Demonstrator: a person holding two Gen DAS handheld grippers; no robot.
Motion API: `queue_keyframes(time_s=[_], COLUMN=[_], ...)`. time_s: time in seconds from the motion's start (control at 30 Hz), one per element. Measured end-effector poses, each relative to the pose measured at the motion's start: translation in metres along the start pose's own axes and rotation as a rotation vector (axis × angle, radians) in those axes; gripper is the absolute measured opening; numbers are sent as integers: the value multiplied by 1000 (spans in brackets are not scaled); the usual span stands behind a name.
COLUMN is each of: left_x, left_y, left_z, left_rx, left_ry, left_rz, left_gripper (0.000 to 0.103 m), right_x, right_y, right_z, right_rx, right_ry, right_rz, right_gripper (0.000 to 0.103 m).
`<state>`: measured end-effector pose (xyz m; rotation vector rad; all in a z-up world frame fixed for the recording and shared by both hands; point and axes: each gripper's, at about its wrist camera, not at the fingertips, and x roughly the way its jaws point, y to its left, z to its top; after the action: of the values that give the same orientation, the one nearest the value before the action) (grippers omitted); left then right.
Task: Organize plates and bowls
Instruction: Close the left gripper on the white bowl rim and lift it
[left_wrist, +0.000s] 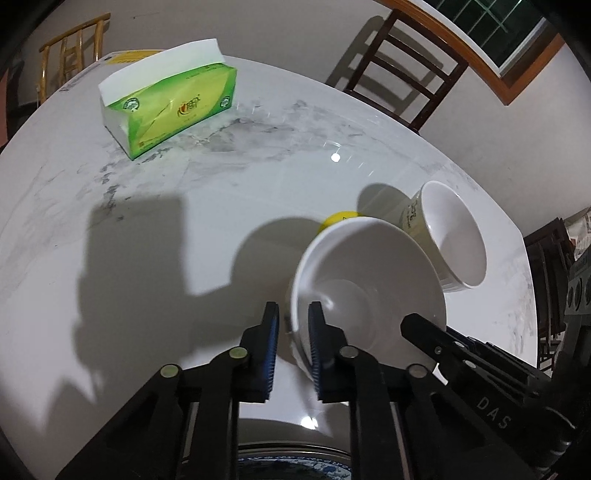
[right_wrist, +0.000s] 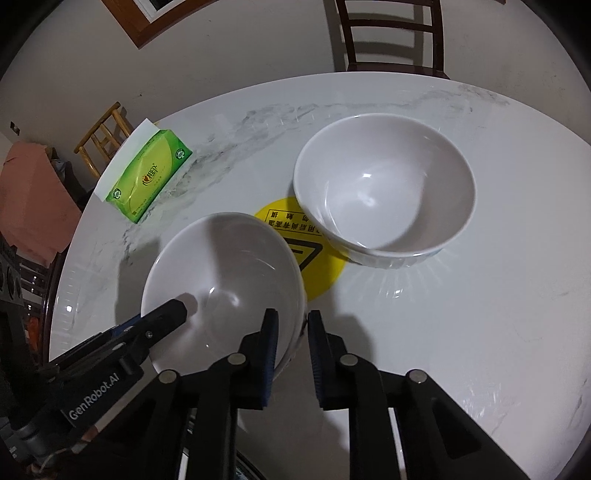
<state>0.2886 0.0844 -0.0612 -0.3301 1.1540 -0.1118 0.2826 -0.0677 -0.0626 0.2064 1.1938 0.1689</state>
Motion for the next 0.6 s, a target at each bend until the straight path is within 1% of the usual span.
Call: queue_keyframes(time_s=[0.2, 0.4, 0.6], left_x=[0, -4, -20], left_y=[-4, -5, -8], left_z=[-3, -14, -28], left_rx=[11, 13, 14], left_ry=[7, 25, 19], left_rz=[18, 26, 33], left_gripper=[11, 10, 10], right_x=[0, -5, -23], right_y=[0, 0, 2], right_z=[-4, -16, -29], right_rx=[7, 21, 20], right_ry=[7, 25, 19], right_rz=[3, 12, 25], right_gripper=[17, 16, 16])
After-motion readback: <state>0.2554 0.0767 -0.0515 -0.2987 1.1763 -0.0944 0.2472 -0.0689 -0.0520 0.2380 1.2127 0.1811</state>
